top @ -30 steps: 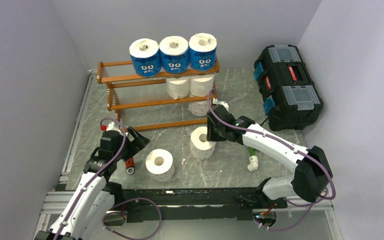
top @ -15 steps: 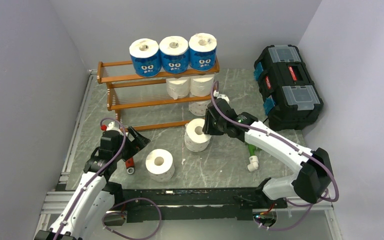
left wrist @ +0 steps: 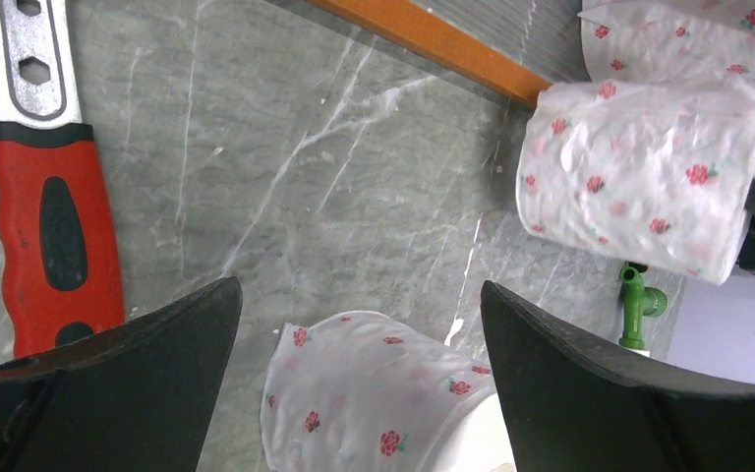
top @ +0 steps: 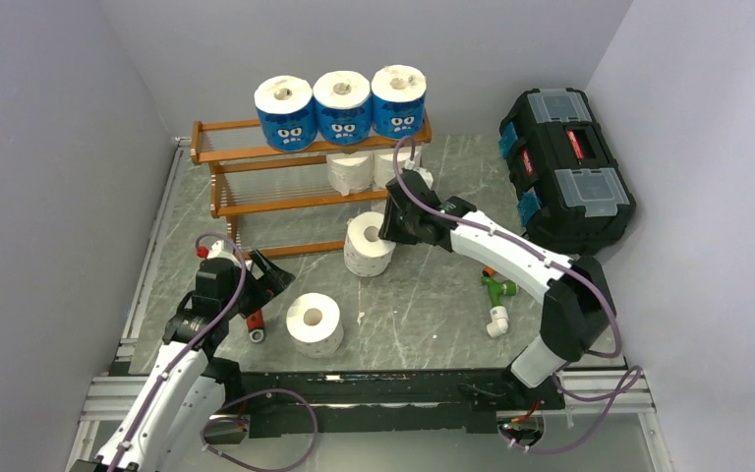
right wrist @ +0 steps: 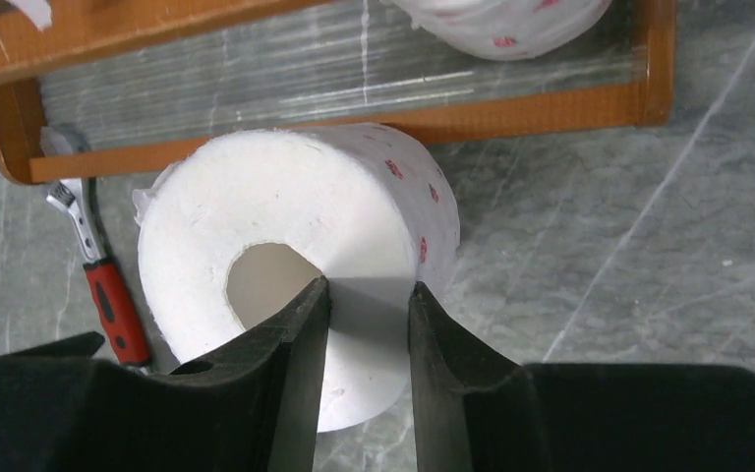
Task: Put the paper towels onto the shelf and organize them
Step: Place the paper towel on the shelf.
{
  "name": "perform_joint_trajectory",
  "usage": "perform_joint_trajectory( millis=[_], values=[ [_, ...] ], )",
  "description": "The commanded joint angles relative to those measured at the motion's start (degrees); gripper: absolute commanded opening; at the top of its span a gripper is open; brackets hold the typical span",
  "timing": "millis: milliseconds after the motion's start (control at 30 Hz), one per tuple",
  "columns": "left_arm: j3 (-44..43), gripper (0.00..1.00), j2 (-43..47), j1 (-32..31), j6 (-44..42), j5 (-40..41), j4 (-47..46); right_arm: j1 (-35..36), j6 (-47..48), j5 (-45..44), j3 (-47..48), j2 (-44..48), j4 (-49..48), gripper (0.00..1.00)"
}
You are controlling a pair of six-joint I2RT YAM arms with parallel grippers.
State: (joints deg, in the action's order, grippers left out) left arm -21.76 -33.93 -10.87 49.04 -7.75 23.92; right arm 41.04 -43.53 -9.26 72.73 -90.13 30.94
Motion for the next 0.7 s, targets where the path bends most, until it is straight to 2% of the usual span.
perform_joint_trajectory(
  millis=[0,667],
  values=[
    [-1.3,0.98,0.7,-0.2,-0.9,-0.6,0.5,-1.1,-1.7,-0.2,4.8,-2.0,-3.0,0.25],
    [-0.8,0.98,0.9,-0.2,-0.2,-1.1,0.3,-1.6,-2.4,-0.6,12.3,-9.6,-2.2,0.24]
  ],
)
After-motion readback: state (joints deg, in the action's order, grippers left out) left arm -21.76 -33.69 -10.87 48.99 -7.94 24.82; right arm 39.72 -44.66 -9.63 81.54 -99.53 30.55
